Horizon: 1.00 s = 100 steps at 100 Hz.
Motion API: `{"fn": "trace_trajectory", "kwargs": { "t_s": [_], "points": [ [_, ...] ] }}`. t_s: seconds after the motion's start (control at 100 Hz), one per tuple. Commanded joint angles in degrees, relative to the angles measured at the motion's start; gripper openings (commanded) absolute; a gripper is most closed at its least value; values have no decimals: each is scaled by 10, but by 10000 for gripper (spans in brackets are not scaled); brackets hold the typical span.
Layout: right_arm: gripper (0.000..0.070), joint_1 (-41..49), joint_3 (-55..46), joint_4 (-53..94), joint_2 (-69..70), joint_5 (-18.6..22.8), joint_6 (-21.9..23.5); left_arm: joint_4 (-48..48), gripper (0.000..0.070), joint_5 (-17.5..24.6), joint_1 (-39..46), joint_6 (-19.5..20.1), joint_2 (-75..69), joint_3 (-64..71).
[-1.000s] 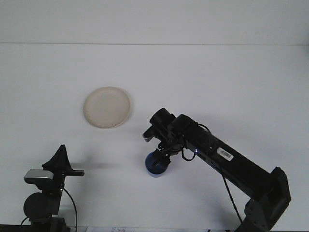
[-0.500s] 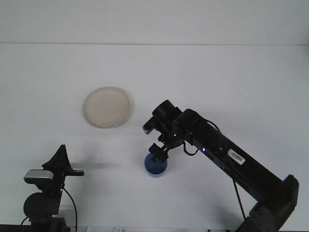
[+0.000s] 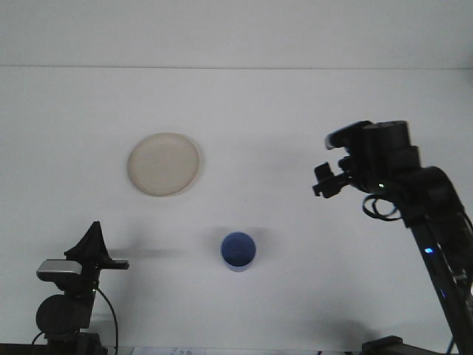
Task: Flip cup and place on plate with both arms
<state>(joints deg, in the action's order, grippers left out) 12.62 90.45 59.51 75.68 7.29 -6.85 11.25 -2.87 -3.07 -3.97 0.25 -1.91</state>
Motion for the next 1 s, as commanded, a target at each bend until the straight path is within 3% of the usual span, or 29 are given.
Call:
{"fn": "trace_trajectory", "kwargs": {
  "t_s": [0.0,0.26,0.69,0.74,0.88,0.99],
  "points": [
    [463,-23,-23,-20,-36,2,9,8,16,-1,0,-2,-1,11],
    [462,-106,-260,-183,-246,-32,51,8,16,-1,0,-2,-1,11],
    [453,-116,-558,-336,-536,-32,103,8,16,-1,0,-2,-1,11],
    [393,-116,-576,-342,-557,-32,103,8,16,-1,0,-2,-1,11],
    [15,-116,-588,-356,-586,-32,101,8,16,-1,0,-2,-1,8],
    [0,-116,-588,-363,-588,-32,99,4,16,-1,0,-2,-1,-8]
  ]
}}
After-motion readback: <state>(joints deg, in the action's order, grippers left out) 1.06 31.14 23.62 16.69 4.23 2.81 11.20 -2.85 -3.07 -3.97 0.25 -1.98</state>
